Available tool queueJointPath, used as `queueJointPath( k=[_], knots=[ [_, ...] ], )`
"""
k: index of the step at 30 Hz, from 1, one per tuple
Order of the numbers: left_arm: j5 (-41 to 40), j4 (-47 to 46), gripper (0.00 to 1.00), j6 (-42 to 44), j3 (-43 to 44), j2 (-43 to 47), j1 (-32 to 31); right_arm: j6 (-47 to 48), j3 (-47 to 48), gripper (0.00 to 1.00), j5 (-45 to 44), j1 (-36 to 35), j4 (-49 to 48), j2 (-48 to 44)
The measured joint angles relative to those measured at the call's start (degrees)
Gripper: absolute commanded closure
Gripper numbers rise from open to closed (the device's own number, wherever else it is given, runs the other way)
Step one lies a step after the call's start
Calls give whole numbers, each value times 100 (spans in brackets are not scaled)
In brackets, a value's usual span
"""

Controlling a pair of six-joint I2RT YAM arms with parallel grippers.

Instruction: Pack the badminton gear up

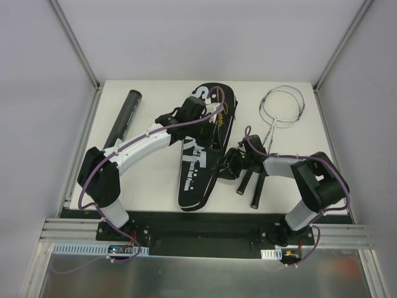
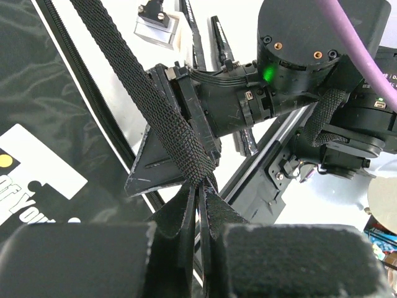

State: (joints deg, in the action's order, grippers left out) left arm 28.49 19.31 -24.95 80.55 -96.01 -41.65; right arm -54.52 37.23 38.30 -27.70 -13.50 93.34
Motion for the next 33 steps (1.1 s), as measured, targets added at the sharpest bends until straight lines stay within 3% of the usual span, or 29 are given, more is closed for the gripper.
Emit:
queueJointPath(
  k=[9, 13, 15, 20, 22, 28, 32, 33],
  knots=[
    [13, -2, 100, -4, 0, 0, -33, -234, -26, 60, -87, -55, -313, 96],
    [31, -4, 100, -4, -4, 2, -79, -251, 192, 89, -177, -50, -367, 382],
    [26, -66, 100, 0, -90, 57, -79, -216, 339, 99, -212, -35, -382, 487],
    [-131, -52, 99, 2, -562, 424, -17, 175, 551, 99, -389, 22, 37, 249],
    [-170, -13, 94, 0, -669, 520, 76, 415, 584, 99, -520, 24, 415, -127],
    [-289, 278, 94, -2, -645, 518, 533, 1141, 1128, 99, -887, -48, 1563, -1239],
    [-520, 632, 71, 96, -431, 391, 686, 1698, 1821, 99, -1281, -249, 2555, -1491],
    [-542, 743, 58, 153, -337, 352, 708, 1790, 1921, 99, -1344, -267, 2719, -1534]
  ],
)
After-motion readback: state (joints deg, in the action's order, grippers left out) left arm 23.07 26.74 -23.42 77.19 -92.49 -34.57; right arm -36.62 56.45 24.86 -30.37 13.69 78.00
